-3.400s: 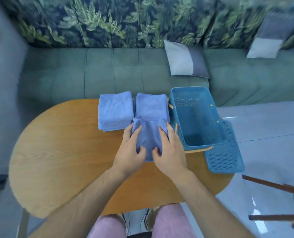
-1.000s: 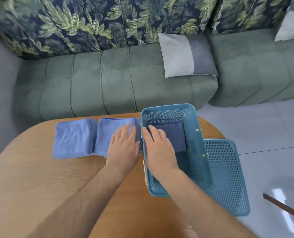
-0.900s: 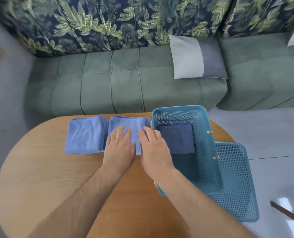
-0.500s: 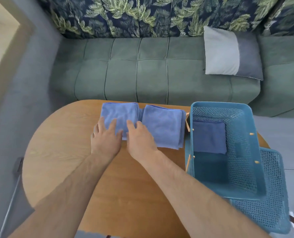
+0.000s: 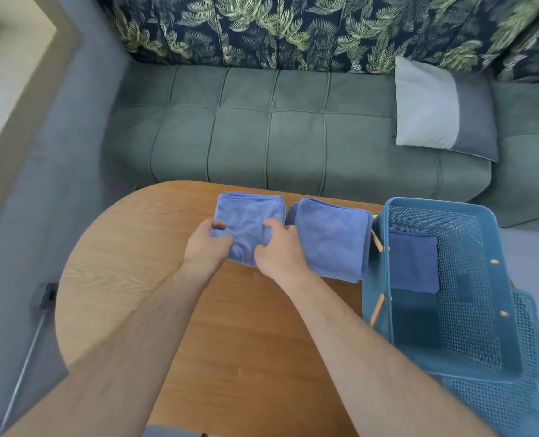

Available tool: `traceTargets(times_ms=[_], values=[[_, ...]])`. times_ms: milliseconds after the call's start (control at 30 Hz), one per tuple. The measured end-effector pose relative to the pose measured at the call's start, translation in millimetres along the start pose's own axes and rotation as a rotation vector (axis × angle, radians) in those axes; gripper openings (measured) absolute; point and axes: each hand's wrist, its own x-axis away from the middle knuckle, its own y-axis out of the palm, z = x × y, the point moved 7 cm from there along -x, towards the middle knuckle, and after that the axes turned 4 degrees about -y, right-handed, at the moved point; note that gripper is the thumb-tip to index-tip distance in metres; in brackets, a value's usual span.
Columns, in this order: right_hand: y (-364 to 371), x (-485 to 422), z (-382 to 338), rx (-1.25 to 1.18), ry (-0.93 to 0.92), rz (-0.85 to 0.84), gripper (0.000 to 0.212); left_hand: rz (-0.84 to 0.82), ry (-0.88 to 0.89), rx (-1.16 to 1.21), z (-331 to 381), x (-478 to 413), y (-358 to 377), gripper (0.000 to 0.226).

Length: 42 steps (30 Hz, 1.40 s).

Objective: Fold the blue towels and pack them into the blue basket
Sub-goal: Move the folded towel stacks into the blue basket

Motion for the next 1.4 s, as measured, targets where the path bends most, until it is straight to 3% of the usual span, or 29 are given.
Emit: traceTargets(times_ms=[100,233,433,633,767,867,1000,1167,1300,1400], values=[[-13.3,13.9,-2.2,0.05,-0.104,0.042,0.053,-0.082,-0.039,0.137,2.5,18.9,1.0,0.033],[-42.9,49.1,-0.6,0.144,-0.248,0.128,0.062,-0.087,0.103,0.228,17.2,59.0,3.8,0.029],[-119.4,105.4,37.4,0.255,-0.296,0.33,0.07,-0.111,0.427,0.076,62.8,142.3,56.2,0.029],[-191.4,152.6,131.1,0.302,-0.162,0.349,0.078,-0.285,0.711,-0.22,89.9,207.5,168.2,0.052],[-208.7,157.4,197.6,0.411,0.013,0.174,0.082,-0.427,0.708,-0.432,85.3,225.0,250.0,0.058],[-198.5,143.5,240.6,0.44,0.098,0.047,0.08,-0.449,0.647,-0.614,72.8,221.8,297.7,0.043],[-165.8,118.7,286.3,0.431,0.144,-0.084,0.078,-0.459,0.519,-0.847,47.2,197.9,340.5,0.025],[-139.6,91.9,322.9,0.388,0.194,-0.188,0.073,-0.51,0.47,-1.054,31.6,178.8,380.0,0.027],[-127.6,81.5,345.9,0.427,0.256,-0.236,0.075,-0.469,0.307,-1.106,11.0,155.7,390.9,0.062],[-128.8,76.9,346.7,0.544,0.27,-0.195,0.068,-0.287,0.368,-1.162,17.8,153.6,389.1,0.042]])
